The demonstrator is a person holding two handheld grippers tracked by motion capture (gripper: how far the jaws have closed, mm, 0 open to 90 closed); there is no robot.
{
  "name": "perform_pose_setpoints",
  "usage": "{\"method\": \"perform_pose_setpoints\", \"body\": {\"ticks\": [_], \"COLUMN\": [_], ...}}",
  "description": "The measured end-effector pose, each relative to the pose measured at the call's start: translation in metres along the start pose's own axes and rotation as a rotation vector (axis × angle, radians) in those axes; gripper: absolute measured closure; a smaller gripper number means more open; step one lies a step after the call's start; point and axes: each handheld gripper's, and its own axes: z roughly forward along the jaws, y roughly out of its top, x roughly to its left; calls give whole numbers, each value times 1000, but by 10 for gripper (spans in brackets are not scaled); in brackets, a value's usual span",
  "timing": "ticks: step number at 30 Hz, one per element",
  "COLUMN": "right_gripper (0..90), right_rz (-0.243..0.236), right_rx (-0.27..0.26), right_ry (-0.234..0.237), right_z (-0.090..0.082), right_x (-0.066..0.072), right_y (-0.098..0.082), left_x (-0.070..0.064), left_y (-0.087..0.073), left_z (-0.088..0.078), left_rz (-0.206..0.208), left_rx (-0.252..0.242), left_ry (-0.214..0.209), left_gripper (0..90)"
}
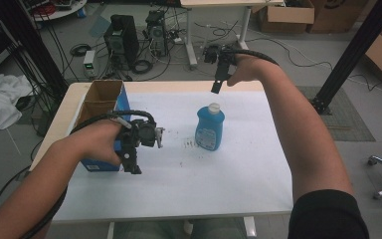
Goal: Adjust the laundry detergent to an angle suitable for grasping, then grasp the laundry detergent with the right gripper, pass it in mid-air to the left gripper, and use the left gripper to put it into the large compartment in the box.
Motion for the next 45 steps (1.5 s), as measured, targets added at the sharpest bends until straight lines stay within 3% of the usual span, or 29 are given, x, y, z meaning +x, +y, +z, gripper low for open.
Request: {"method": "perform_pose_setpoints", "body": {"ticks": [14, 22, 24, 26, 27, 28, 31, 33, 34, 35, 37, 41, 42, 44, 45], "right_gripper": [0, 0, 0, 0, 0, 0, 0, 0, 0, 0, 0, 0, 0, 0, 0], "right_rz": [-7, 3, 18, 26, 37, 37, 74, 103, 103, 134, 165, 203, 223, 238, 266], "right_rx": [24, -14, -67, -83, -130, -130, -216, -301, -301, -362, -413, -477, -513, -527, -555], "right_ry": [-7, -16, 6, 9, 20, 20, 25, 32, 32, 50, 53, 50, 48, 45, 54], "right_z": [0, -1, -5, -6, -9, -9, -15, -19, -19, -22, -25, -27, -27, -26, -24], "right_x": [5, 3, 1, 0, -1, -1, -1, -2, -2, -2, -2, -1, 1, 3, 6], "right_y": [2, 5, 3, 2, -1, -1, -11, -23, -23, -34, -46, -66, -81, -89, -103], "left_x": [-7, -7, -6, -6, -6, -7, -8, -9, -9, -9, -9, -11, -11, -12, -12], "left_y": [1, 1, 0, 0, 0, 0, 0, 1, 1, 2, 2, 5, 6, 7, 7], "left_z": [0, 0, 0, 0, 0, -1, -1, -2, -2, -2, -1, -2, -2, -3, -3], "left_rz": [5, 7, 2, 0, 1, 5, 7, 13, 13, 15, 16, 37, 39, 46, 50], "left_rx": [-10, 2, 16, 10, 11, 12, 3, -5, -5, -10, -16, -16, -15, -20, -24], "left_ry": [-4, -3, -5, -4, -2, -1, 2, 6, 6, 8, 9, 15, 16, 19, 21], "left_gripper": [1, 1, 1, 1, 1, 1, 1, 1, 1, 1, 1, 1, 1, 1, 1]}}
